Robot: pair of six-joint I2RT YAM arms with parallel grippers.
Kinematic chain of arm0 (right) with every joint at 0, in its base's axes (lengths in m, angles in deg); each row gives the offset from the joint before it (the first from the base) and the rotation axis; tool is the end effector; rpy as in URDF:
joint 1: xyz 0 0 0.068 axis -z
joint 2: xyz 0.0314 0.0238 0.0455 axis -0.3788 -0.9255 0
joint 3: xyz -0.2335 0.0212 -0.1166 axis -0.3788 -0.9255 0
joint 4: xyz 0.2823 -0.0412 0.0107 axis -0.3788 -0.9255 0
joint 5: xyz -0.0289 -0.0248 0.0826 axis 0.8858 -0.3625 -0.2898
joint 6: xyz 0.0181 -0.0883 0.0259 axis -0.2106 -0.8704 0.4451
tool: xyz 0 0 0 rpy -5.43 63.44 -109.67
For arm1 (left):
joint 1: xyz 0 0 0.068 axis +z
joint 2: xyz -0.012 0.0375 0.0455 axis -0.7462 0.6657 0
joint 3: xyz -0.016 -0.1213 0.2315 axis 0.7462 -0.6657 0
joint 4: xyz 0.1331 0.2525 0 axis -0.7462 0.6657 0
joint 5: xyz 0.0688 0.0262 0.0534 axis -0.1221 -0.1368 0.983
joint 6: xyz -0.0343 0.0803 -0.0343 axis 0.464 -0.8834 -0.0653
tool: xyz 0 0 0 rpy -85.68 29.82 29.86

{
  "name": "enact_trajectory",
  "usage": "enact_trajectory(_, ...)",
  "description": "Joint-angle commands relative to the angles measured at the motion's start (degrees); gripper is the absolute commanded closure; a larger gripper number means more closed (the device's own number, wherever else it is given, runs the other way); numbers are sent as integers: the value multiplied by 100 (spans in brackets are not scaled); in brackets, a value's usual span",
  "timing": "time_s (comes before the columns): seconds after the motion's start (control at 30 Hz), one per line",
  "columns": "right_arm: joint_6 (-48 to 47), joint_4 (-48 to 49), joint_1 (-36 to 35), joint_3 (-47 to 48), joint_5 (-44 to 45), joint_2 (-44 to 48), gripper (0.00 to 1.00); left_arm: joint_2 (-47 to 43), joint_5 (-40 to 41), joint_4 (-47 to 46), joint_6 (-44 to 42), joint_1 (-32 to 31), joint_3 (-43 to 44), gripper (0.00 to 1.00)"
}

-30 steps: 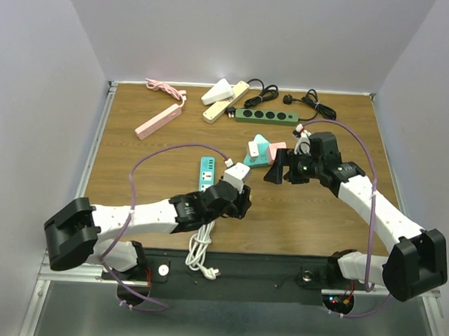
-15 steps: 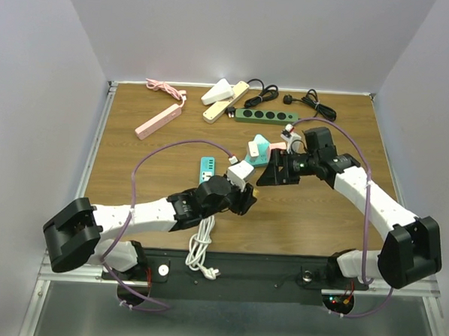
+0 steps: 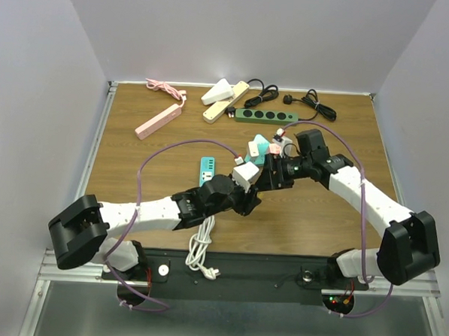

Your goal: Insert the plug

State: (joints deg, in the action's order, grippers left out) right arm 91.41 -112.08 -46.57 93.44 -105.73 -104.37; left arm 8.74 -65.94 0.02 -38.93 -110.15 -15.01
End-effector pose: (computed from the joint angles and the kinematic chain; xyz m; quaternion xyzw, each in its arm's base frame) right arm 0.2712 0.1864 0.2141 -0.1780 0.8636 0.4386 0.1735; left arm 0.1752 -0.3180 0.2099 0.3192 0.7157 -0.3526 0.5115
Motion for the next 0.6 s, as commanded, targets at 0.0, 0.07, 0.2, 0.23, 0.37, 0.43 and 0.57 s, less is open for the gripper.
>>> enact_trajectory(0.0,-27,217,-117,-20,-156,-90,22,-16,-46,-428,-74,-16,270,100)
enact_trajectory(0.07,-36,243,-178,-72,-173,-160,26,-34,-45,-464,-74,-16,261,100)
enact_trajectory(0.2,-45,296,-319,-117,-252,-266,43,-43,7,-490,-92,-16,252,100)
enact_trajectory(0.23,-53,304,-328,-125,-287,-301,50,-43,7,-490,-101,-16,244,100)
enact_trajectory(0.37,-80,322,-337,-99,-534,-363,86,-43,138,-499,13,-16,226,100)
enact_trajectory(0.43,-71,340,-328,-82,-464,-371,100,-69,349,-473,119,1,235,81)
enact_trajectory(0.57,-18,357,-328,32,201,-406,99,-236,754,-437,391,36,60,20)
